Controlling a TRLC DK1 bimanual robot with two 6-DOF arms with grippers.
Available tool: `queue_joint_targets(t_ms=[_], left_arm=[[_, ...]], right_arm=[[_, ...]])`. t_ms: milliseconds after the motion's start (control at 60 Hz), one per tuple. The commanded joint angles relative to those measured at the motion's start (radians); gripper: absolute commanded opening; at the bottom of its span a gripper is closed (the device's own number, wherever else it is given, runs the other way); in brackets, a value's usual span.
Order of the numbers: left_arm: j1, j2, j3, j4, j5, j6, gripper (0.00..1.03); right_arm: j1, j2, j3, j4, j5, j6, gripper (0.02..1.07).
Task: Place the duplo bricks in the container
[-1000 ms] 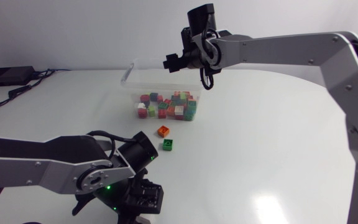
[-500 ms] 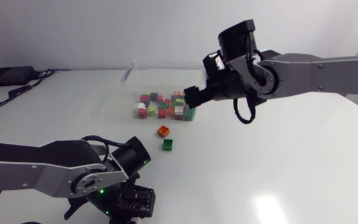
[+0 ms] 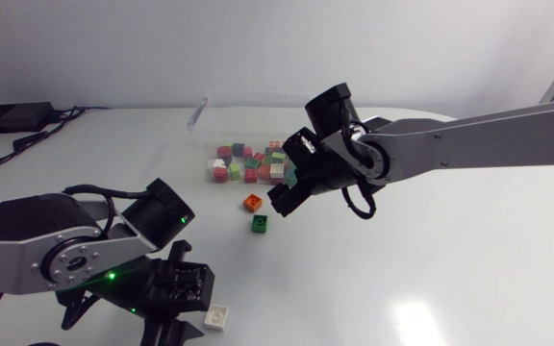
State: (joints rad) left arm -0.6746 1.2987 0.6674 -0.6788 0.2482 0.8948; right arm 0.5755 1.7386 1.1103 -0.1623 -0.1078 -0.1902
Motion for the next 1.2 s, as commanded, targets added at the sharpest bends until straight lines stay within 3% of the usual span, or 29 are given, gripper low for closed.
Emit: queue_joint_targets(t_ms=[0, 67, 300, 600, 700, 717, 917, 1083, 1183], left_arm=[[0.007, 0.011, 0.003, 0.013, -0.003, 0.033, 0.83], [-0.005, 0.028, -0.043, 0.113, -0.027, 0.049, 0.94], [-0.003, 0.194, 0.008, 0.156, -0.052, 0.047, 0.94], [-0.006, 0.278, 0.043, 0.186, -0.056, 0.043, 0.70], [-0.005, 0.303, 0.051, 0.191, -0.056, 0.047, 0.47], [-0.003, 0.303, 0.052, 0.193, -0.055, 0.049, 0.36], [0.001, 0.254, 0.063, 0.173, -0.041, 0.043, 0.34], [0.038, 0.109, 0.069, 0.154, -0.018, 0.016, 0.34], [0.099, 0.036, 0.106, 0.131, 0.000, 0.000, 0.34]], right_arm=[[0.011, 0.026, -0.012, -0.029, -0.003, -0.038, 1.02], [0.011, 0.030, -0.009, -0.051, -0.003, -0.040, 1.02], [0.004, 0.030, -0.023, -0.062, -0.003, -0.055, 1.02], [0.000, 0.061, -0.015, -0.063, -0.024, -0.117, 1.02], [0.006, 0.073, -0.003, -0.068, -0.030, -0.140, 1.02], [0.006, 0.076, 0.000, -0.071, -0.030, -0.144, 1.02], [-0.012, 0.142, 0.092, -0.149, -0.127, -0.258, 1.02], [0.001, 0.200, 0.191, -0.253, -0.112, -0.368, 1.02], [0.009, 0.228, 0.227, -0.272, -0.116, -0.436, 1.02]])
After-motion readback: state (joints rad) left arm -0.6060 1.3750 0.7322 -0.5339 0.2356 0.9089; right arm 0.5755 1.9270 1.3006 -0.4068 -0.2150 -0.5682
